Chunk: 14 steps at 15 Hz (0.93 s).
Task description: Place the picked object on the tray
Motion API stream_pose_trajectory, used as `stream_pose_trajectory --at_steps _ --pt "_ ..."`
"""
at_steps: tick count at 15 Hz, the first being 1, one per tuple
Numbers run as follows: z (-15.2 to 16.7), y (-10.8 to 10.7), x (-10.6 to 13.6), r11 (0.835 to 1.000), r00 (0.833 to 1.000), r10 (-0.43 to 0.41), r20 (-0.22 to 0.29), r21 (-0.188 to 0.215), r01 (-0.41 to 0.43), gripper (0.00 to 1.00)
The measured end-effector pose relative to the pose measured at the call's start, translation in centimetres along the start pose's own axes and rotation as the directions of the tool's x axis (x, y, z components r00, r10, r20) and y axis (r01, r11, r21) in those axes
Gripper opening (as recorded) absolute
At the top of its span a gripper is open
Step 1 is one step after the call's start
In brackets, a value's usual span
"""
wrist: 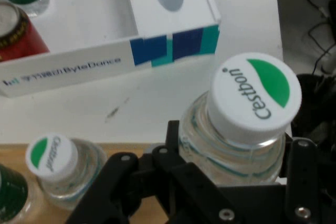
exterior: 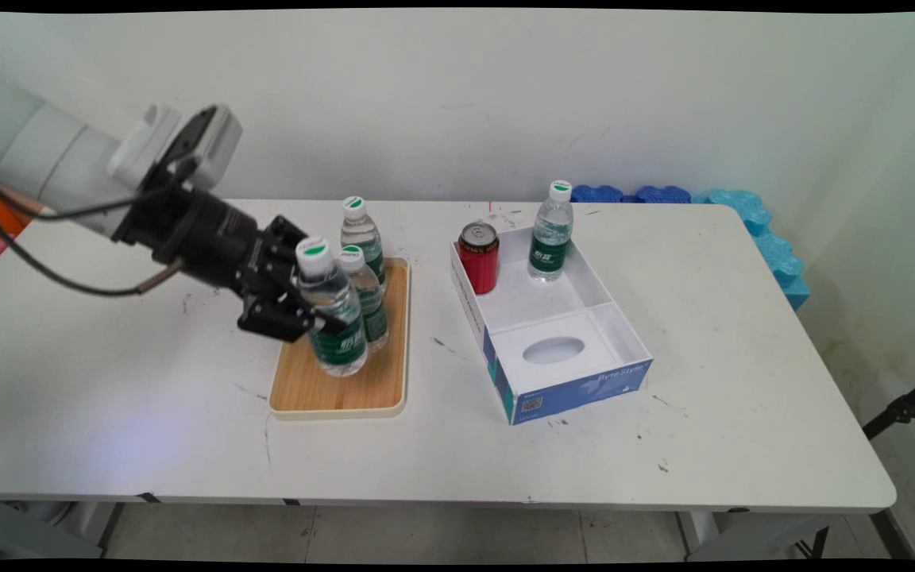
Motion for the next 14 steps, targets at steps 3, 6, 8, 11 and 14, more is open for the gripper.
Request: stream_pose_trajectory --at_steps 3,6,8,11,14 --pt "1.2 -0.1 -2.5 1.000 1.000 0.022 0.022 0.000 -0.022 0.00" --pt "2.2 -0.3 -4.0 0.999 0.999 0.034 0.029 0.007 -0.034 0.00" --pt "3.1 -0.5 -5.2 0.999 0.999 0.037 0.032 0.015 -0.037 0.00" --pt "4.2 -0.9 -6.3 0.999 0.999 0.035 0.029 0.024 -0.036 0.00" --pt "5.4 -1.5 -7.3 0.999 0.999 0.030 0.028 0.034 -0.031 0.00"
